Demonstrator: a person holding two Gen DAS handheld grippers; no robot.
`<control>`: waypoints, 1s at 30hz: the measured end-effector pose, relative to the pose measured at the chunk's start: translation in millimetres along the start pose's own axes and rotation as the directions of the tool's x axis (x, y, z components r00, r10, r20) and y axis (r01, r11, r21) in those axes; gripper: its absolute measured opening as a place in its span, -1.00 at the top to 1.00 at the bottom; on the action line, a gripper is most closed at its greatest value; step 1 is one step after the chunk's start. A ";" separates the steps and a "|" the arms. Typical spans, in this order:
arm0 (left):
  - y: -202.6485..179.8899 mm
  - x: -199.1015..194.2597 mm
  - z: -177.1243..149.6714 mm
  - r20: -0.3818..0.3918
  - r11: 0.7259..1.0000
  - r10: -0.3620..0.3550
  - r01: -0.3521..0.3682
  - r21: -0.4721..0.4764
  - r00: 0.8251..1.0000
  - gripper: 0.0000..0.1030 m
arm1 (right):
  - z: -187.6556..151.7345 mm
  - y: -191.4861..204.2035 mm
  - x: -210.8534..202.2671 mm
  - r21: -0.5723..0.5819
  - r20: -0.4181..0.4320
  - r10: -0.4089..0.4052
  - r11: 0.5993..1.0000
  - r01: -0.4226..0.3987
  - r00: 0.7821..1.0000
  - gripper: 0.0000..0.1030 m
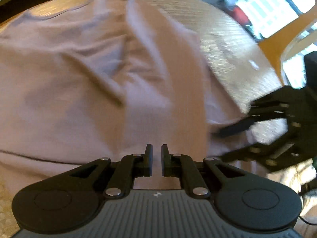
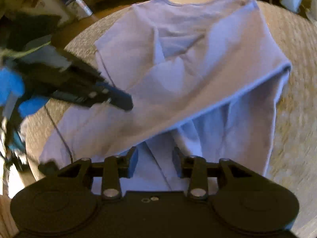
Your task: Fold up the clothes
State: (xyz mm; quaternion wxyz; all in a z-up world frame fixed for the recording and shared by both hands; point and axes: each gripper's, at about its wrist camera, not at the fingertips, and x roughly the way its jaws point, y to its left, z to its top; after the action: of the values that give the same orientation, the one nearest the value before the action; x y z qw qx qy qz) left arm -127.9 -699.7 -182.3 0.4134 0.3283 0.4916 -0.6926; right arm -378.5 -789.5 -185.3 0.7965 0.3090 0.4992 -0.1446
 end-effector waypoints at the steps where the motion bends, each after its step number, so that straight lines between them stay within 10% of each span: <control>1: -9.1 -0.2 -0.7 -0.003 1.000 -0.016 0.017 0.026 1.000 0.77 | -1.8 -2.0 1.4 0.012 0.001 -0.002 1.000 0.002 1.000 -1.00; 6: -60.5 12.9 -6.3 0.019 0.980 0.033 -0.036 0.198 0.999 -0.34 | -10.9 -12.1 8.5 0.073 0.009 -0.014 0.997 0.013 1.000 -1.00; 13: -75.5 32.8 -9.3 0.022 0.958 0.154 -0.155 0.241 0.988 -0.34 | -21.5 -19.2 13.5 0.101 0.021 -0.015 0.995 0.012 1.000 -1.00; 17: -69.1 36.5 -6.2 0.011 0.966 0.181 -0.180 0.184 0.983 -0.03 | -26.7 -20.6 14.5 0.096 0.030 -0.009 0.995 0.006 1.000 -1.00; 22: -54.3 31.6 -3.4 0.024 0.971 0.222 -0.223 0.085 0.975 0.91 | -33.2 -22.4 15.8 0.089 0.040 -0.002 0.996 -0.001 0.999 -1.00; 30: -45.1 -21.7 -2.7 0.146 0.976 0.215 -0.210 -0.053 0.966 0.95 | -28.1 -0.8 20.8 0.033 0.108 -0.013 0.999 0.010 0.994 -1.00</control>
State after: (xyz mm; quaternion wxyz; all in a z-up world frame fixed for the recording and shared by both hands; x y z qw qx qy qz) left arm -158.5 -683.8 -146.0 0.5274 0.3178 0.4337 -0.6579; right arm -389.2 -770.6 -212.7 0.8163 0.3108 0.4548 -0.1738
